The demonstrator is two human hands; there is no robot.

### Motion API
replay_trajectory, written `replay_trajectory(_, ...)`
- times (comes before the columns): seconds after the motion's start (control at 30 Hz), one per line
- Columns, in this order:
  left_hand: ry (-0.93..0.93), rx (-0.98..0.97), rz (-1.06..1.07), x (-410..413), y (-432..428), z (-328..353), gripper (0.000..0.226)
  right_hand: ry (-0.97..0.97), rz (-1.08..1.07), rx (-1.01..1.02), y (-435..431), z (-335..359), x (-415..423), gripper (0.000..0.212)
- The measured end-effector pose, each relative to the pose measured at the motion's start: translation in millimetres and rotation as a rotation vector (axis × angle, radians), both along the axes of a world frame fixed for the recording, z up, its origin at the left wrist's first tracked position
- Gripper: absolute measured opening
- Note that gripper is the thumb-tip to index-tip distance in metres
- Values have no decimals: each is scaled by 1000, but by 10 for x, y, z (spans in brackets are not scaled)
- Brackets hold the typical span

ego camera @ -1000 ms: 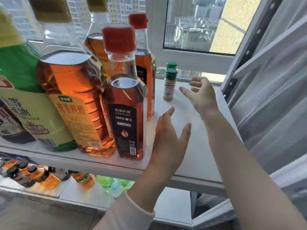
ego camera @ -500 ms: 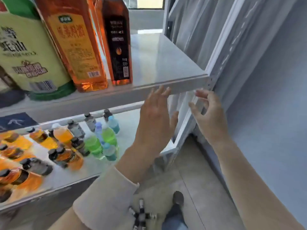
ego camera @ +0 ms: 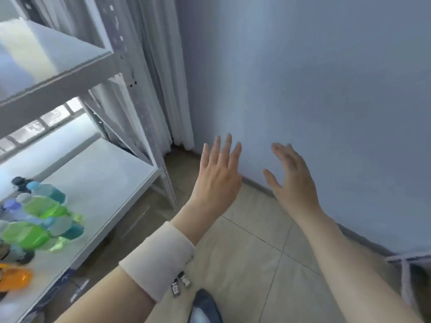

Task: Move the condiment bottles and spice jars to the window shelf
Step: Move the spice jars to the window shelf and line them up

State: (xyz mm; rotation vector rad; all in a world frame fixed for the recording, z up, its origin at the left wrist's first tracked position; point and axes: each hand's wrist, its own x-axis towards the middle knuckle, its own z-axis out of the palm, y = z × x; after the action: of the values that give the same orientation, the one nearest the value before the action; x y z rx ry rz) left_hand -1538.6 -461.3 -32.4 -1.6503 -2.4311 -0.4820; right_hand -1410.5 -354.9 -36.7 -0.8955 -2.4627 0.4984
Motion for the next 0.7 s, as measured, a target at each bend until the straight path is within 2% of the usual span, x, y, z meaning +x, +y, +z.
replay_trajectory(0.2, 52, -92, -307, 1551, 326, -156, 70, -78, -288, 65, -152, -306, 1835, 57)
replay_trajectory(0.4, 31, -246, -619, 3512, 101, -262, 67, -158, -533, 90, -822, -452, 3842, 54)
replay_trajectory(0.6, 15, -226, -834, 5221, -129, -135, 66, -218, -790, 82, -1491, -358, 5621, 64)
replay_trajectory(0.7, 47, -208, -963, 5902, -151, -63, 65, -216, -920, 74, -1662, -337, 6251, 59)
